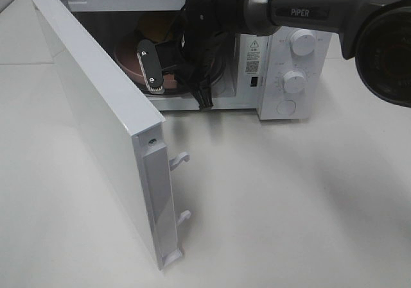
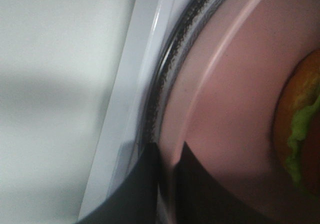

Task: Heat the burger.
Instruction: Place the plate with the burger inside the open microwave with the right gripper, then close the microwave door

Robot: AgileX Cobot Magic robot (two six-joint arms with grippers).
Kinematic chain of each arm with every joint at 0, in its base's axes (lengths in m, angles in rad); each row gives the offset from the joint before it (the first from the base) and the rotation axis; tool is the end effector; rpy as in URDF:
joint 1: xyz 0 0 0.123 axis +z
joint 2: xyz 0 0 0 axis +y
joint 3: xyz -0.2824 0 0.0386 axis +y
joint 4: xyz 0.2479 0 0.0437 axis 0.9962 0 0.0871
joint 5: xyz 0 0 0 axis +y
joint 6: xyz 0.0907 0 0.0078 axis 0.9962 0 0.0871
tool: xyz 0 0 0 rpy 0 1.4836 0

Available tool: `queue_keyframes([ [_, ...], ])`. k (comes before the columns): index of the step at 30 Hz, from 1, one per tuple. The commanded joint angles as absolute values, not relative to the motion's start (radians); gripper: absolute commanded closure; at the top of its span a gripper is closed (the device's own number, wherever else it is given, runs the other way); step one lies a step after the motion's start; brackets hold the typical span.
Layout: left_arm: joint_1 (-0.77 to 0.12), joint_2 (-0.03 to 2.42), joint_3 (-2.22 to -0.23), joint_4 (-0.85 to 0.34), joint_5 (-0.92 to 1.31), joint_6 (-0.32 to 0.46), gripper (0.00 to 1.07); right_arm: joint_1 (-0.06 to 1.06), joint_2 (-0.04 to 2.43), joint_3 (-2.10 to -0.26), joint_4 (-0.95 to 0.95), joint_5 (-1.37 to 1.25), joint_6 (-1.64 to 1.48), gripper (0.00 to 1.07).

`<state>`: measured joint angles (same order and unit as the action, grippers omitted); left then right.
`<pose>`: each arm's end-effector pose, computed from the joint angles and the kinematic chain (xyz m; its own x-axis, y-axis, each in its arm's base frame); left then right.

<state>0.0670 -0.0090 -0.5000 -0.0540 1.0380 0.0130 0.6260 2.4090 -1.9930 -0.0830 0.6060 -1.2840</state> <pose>-0.0051 -0.0046 0.2791 -0.4256 -0.0430 -0.9039 -0.0311 0.9990 -0.0329 0.4354 0.3095 0.1498 0.4079 -0.9084 -0.0920 -0.7576 -0.2805 -0.5894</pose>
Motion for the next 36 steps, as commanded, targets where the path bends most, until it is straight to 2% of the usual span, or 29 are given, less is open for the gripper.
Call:
queue_keyframes([
  [1,0.066,-0.021,-0.498,-0.057,1.036,0.011,0.04,0.619,2.404,-2.007,-0.088,0.556,-1.285,1.07],
  [18,0.066,-0.021,-0.498,-0.057,1.036,0.011,0.04,0.615,2.405,-2.007,-0.073,0.556,-1.226,1.07],
  [20,0.066,-0.021,-0.498,-0.057,1.036,0.011,0.04,0.615,2.405,-2.007,-0.073,0.557,-1.219,1.04],
  [26,0.066,-0.021,-0.498,-0.057,1.036,0.011,0.04,0.615,2.405,-2.007,-0.065,0.561,-1.202,0.87],
  [27,0.066,-0.021,-0.498,-0.057,1.036,0.011,0.04,0.615,2.405,-2.007,-0.058,0.568,-1.202,0.77],
  [28,0.066,-0.021,-0.498,-0.057,1.036,0.011,0.04,0.615,2.405,-2.007,-0.058,0.568,-1.202,0.77],
  [29,0.066,-0.021,-0.498,-0.057,1.036,0.011,0.04,0.615,2.405,-2.007,-0.049,0.574,-1.202,0.71],
  [30,0.066,-0.021,-0.498,-0.057,1.036,0.011,0.04,0.615,2.405,-2.007,-0.043,0.578,-1.202,0.59],
  [31,0.066,-0.021,-0.498,-0.057,1.036,0.011,0.04,0.615,2.405,-2.007,-0.043,0.578,-1.202,0.59],
  [32,0.066,-0.021,-0.498,-0.057,1.036,0.011,0.04,0.615,2.403,-2.007,-0.034,0.581,-1.203,0.50],
  [36,0.066,-0.021,-0.498,-0.057,1.036,0.011,0.04,0.615,2.400,-2.007,-0.028,0.593,-1.203,0.43],
])
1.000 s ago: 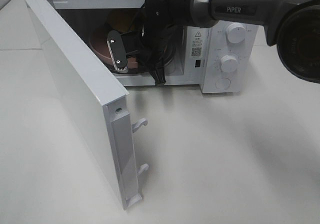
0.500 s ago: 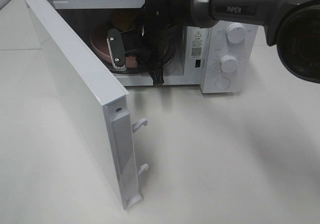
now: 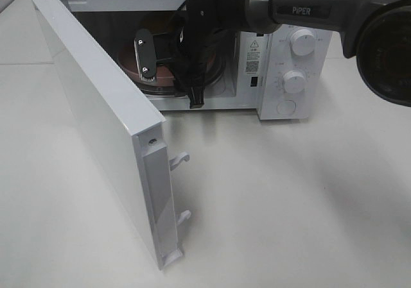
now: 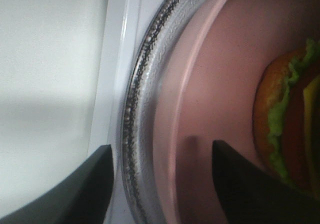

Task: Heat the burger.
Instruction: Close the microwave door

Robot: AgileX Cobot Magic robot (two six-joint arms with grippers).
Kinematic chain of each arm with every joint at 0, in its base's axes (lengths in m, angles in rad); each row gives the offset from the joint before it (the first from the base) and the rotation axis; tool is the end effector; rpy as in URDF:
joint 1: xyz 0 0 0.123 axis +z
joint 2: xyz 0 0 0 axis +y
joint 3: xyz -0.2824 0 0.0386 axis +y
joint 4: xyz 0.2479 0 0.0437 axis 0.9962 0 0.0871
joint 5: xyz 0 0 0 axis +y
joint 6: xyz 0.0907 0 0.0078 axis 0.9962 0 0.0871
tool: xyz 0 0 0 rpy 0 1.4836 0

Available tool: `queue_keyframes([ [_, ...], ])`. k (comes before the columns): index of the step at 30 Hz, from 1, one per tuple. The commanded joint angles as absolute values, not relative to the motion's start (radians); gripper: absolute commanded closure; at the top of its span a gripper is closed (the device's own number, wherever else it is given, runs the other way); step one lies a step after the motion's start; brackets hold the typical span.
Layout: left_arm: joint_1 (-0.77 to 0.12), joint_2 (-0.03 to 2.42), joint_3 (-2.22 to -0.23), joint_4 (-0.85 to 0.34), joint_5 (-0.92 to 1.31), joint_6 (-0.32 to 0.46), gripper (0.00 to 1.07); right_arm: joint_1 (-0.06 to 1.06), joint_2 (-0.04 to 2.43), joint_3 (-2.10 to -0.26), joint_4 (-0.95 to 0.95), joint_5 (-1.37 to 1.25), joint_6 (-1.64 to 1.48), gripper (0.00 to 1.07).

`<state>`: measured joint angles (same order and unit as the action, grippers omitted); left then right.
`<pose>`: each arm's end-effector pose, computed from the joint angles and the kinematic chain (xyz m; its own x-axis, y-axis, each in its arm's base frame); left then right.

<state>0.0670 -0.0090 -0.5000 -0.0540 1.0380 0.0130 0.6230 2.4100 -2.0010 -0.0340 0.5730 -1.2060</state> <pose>-0.0051 -0.0046 0.2791 -0.4256 -0.0430 -0.9039 -0.0311 0.9990 -0.0329 0.4376 0.3123 0.1534 0.3329 -0.9230 -0.1929 -0.7873 -0.1595 -0.5956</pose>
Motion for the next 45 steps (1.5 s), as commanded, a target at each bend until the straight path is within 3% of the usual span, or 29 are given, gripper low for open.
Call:
queue_keyframes([
  [1,0.066,-0.021,-0.498,-0.057,1.036,0.011,0.04,0.615,2.400,-2.007,-0.028,0.593,-1.203,0.43],
  [45,0.066,-0.021,-0.498,-0.057,1.036,0.011,0.04,0.614,2.283,-2.004,-0.008,1.081,-1.236,0.43],
])
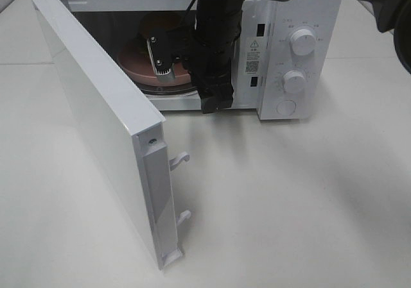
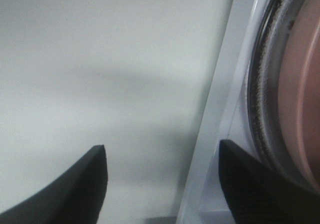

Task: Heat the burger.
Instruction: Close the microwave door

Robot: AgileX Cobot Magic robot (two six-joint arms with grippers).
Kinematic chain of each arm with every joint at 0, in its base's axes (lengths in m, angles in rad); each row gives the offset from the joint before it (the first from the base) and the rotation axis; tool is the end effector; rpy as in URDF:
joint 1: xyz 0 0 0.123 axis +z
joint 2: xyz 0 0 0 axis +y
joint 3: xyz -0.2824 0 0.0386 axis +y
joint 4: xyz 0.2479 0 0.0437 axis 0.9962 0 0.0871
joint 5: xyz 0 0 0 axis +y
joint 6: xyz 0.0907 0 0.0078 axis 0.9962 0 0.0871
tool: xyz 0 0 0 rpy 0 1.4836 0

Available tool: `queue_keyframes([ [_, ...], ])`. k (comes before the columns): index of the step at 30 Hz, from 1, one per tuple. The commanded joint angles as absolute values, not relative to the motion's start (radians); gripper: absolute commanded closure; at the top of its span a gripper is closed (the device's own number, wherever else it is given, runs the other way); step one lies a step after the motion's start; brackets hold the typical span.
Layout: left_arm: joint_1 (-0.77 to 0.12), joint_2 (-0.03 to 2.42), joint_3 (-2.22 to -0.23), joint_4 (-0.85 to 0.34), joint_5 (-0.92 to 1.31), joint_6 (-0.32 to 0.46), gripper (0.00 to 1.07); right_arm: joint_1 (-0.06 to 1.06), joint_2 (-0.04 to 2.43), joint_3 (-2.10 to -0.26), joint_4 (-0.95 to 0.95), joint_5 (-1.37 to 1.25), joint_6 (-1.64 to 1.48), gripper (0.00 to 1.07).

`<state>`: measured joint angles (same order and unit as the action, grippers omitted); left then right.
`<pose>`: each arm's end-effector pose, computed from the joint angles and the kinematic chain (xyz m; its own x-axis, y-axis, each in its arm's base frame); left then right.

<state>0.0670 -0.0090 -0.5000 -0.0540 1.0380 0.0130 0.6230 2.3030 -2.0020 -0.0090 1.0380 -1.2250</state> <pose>-0.0051 -0.0046 0.2791 -0.4256 -0.0430 -0.9039 -0.0311 0.9990 -0.0329 0.4029 0.2886 0.1890 0.2899 -0.9520 -0.0980 -0.9213 -0.2499 -0.2980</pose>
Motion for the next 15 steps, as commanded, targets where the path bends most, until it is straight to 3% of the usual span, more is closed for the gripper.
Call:
queue_keyframes([
  [1,0.066,-0.021,-0.498,-0.057,1.036,0.011,0.04,0.614,2.278,-2.004,0.000,1.102,-1.236,0.43],
  [15,0.066,-0.021,-0.498,-0.057,1.036,0.011,0.04,0.600,1.974,-1.576,-0.006,1.024,-1.172,0.43],
])
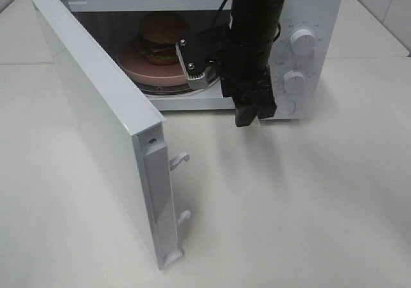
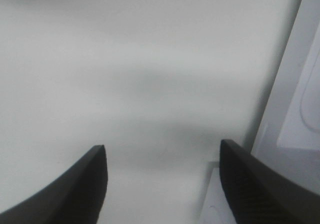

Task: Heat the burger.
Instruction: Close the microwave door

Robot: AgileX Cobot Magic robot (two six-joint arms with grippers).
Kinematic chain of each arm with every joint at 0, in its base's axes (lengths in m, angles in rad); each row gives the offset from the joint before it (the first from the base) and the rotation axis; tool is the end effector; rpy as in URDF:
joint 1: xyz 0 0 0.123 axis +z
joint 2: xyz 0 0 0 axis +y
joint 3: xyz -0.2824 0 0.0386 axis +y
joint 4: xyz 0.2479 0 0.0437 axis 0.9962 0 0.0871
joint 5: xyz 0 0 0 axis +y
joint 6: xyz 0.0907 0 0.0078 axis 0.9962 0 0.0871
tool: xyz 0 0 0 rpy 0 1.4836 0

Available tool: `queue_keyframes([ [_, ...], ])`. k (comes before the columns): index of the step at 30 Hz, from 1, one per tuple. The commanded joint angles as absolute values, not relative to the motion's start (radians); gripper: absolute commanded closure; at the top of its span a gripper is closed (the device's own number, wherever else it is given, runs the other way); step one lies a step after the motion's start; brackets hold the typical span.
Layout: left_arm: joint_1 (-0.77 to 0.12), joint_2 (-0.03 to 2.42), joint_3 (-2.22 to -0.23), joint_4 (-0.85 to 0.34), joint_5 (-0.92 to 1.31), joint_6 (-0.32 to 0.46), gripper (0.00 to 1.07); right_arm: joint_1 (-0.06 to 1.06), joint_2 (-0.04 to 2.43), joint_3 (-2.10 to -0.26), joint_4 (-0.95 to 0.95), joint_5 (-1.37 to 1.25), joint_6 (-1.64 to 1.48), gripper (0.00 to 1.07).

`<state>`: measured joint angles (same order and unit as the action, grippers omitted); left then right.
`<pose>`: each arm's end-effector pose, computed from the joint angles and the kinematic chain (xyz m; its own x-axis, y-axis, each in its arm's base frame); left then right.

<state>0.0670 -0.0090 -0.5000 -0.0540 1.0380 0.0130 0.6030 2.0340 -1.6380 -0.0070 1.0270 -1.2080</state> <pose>-0.0051 -0.0046 0.2791 -0.4256 -0.0430 -0.9039 -0.0311 0.9990 -0.0329 0.3523 0.2419 0.2145 0.2483 -0.9657 -0.0764 -0.9488 -0.2265 -0.2200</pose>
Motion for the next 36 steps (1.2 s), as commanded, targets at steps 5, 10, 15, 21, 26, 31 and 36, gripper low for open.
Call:
queue_keyframes([
  [5,0.066,-0.021,-0.498,-0.057,1.036,0.011,0.04,0.604,1.873,-1.467,-0.011,1.030,-1.130,0.43],
  [10,0.066,-0.021,-0.498,-0.057,1.036,0.011,0.04,0.604,1.739,-1.325,-0.014,0.995,-1.087,0.22],
  [15,0.066,-0.021,-0.498,-0.057,1.036,0.011,0.04,0.600,1.662,-1.263,-0.014,1.005,-1.044,0.13],
  [21,0.066,-0.021,-0.498,-0.057,1.036,0.011,0.04,0.579,1.586,-1.221,-0.024,1.062,-0.893,0.13],
  [26,0.066,-0.021,-0.498,-0.057,1.036,0.011,0.04,0.508,1.536,-1.205,-0.033,1.108,-0.517,0.13],
  [31,0.066,-0.021,-0.498,-0.057,1.036,0.011,0.04,0.421,1.495,-1.164,-0.048,1.102,-0.281,0.13],
  [36,0.066,-0.021,-0.498,-0.057,1.036,0.011,0.04,0.348,1.452,-1.119,-0.046,1.094,-0.194,0.13],
])
